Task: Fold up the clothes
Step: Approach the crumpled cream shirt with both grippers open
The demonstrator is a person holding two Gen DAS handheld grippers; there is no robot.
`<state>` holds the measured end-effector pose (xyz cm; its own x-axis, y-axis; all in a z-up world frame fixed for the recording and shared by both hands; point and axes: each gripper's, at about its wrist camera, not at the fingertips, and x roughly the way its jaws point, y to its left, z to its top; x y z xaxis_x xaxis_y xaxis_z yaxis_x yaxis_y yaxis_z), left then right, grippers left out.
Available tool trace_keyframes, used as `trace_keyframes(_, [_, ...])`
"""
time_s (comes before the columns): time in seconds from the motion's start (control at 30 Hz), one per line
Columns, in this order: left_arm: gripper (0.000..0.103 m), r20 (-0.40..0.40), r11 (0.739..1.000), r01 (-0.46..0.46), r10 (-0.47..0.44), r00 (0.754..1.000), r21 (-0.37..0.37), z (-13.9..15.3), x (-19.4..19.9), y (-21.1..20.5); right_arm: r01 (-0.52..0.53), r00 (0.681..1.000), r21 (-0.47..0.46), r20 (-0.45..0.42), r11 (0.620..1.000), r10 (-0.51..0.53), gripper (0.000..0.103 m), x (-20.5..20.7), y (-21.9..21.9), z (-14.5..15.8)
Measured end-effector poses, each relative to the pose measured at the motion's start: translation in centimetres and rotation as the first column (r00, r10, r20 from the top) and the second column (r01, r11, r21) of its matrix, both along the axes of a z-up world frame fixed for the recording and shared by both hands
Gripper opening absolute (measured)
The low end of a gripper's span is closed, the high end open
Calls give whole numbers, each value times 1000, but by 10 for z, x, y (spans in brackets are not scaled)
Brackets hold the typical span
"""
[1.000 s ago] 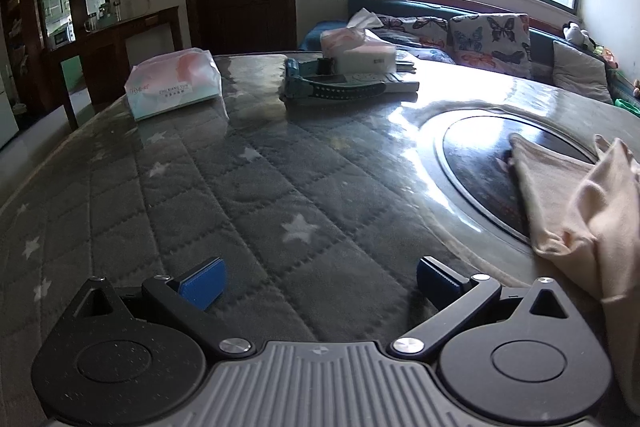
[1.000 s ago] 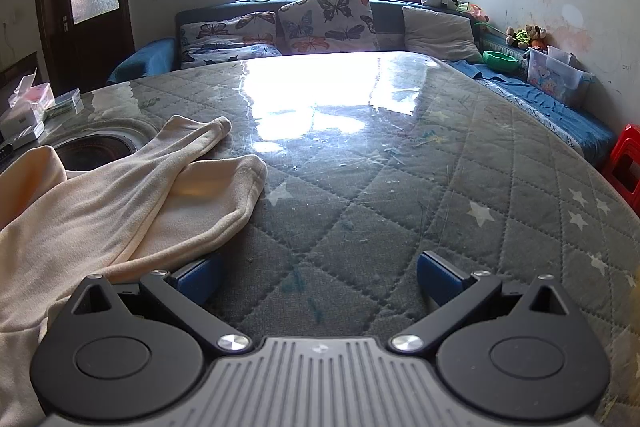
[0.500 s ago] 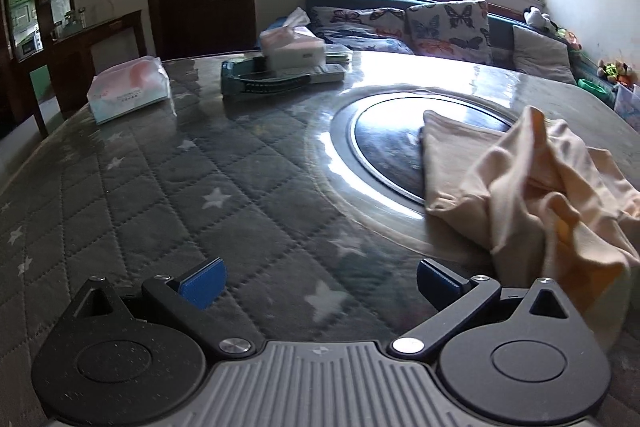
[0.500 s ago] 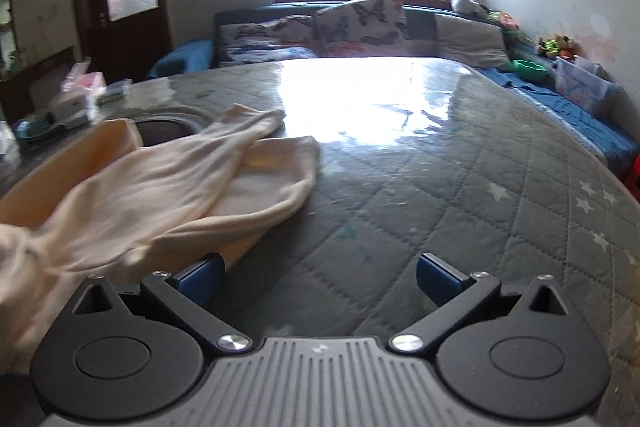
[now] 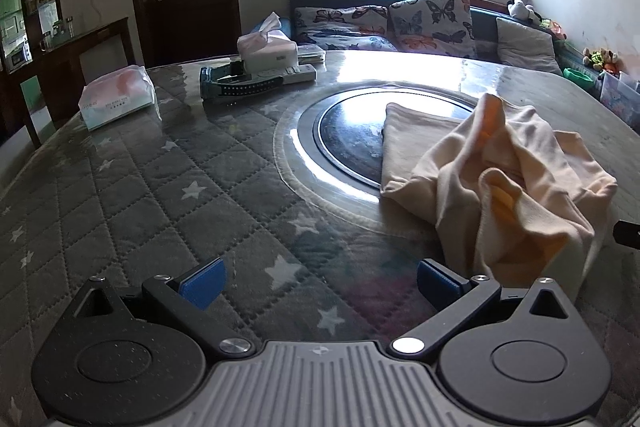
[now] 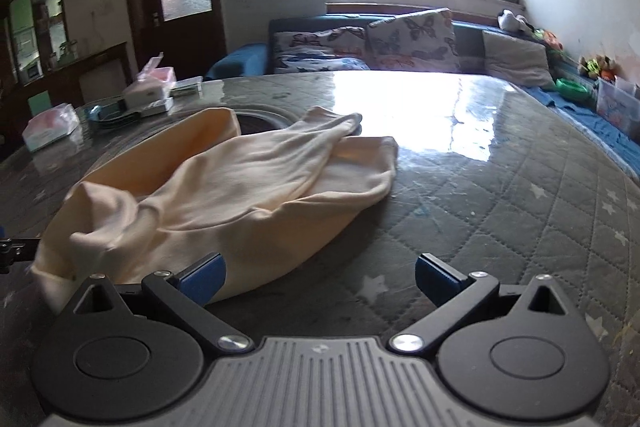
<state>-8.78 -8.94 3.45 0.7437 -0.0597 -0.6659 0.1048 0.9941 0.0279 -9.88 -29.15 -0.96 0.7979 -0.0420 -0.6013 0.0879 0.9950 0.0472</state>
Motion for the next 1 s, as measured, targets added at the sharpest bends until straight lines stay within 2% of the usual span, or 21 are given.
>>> trace_keyframes(0.53, [103, -4, 998, 46, -46, 999, 52, 0, -26, -12, -83, 996, -35, 18, 996, 84, 99, -22, 30, 8])
trace_keyframes(1.0, [103, -17, 996, 77, -76, 997, 53, -3, -35, -21, -117, 993, -45, 12, 992, 118, 99, -26, 45, 7])
